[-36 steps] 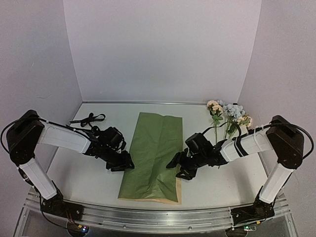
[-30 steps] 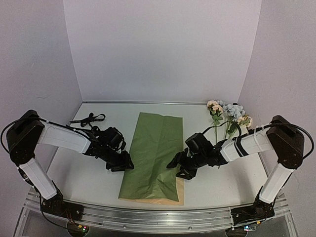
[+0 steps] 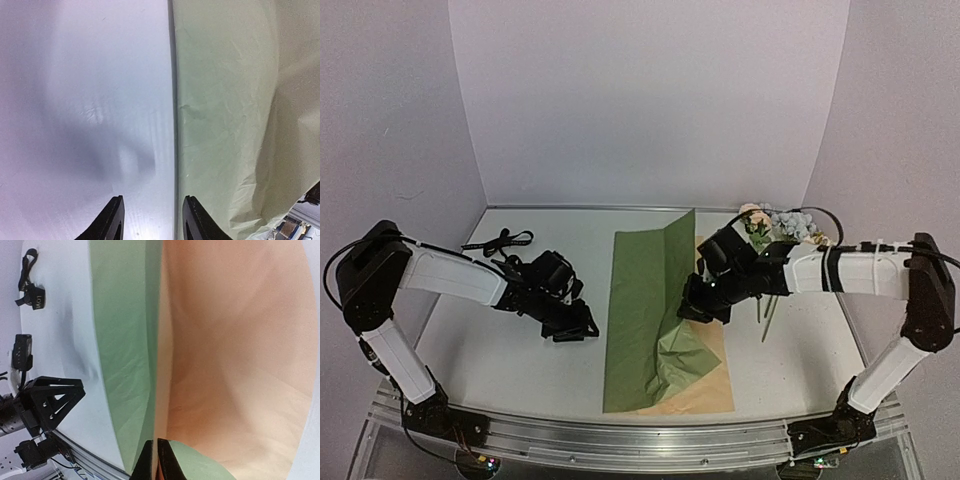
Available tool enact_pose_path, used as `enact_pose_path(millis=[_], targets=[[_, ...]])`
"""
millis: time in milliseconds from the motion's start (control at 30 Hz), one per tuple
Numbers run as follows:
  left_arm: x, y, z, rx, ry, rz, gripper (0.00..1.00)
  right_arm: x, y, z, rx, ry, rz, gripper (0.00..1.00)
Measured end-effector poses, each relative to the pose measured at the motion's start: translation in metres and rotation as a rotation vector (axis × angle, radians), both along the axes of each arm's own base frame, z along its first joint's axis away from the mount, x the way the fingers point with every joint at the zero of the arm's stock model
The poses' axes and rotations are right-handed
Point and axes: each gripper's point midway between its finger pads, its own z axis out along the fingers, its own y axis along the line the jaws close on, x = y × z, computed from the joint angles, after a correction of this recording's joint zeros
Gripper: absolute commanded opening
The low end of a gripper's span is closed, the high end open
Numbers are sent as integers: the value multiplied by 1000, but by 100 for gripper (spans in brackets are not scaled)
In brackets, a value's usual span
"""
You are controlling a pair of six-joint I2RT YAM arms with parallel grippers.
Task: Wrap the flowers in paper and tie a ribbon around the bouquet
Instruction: Unfold the folded wrapping paper at the center of the board.
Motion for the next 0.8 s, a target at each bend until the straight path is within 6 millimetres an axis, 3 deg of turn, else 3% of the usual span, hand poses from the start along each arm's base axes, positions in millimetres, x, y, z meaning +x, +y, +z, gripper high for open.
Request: enact_pose_path(millis=[200, 333, 400, 500, 667, 800], targets=[[24, -20, 44, -94, -83, -4, 55, 8, -16, 90, -137, -150, 132, 0], [44, -7, 75, -179, -103, 47, 63, 2, -22, 123, -219, -175, 211, 0], [59, 4, 90, -242, -106, 82, 66, -3, -18, 127, -284, -157, 258, 0], [73, 14, 108, -318, -120, 100, 70, -1, 8, 123, -348, -147, 322, 0], [70, 11, 134, -404, -157, 49, 75, -5, 40, 94, -456, -115, 391, 0], [75, 8, 159, -450, -192, 32, 81, -12, 54, 87, -499, -132, 438, 0]])
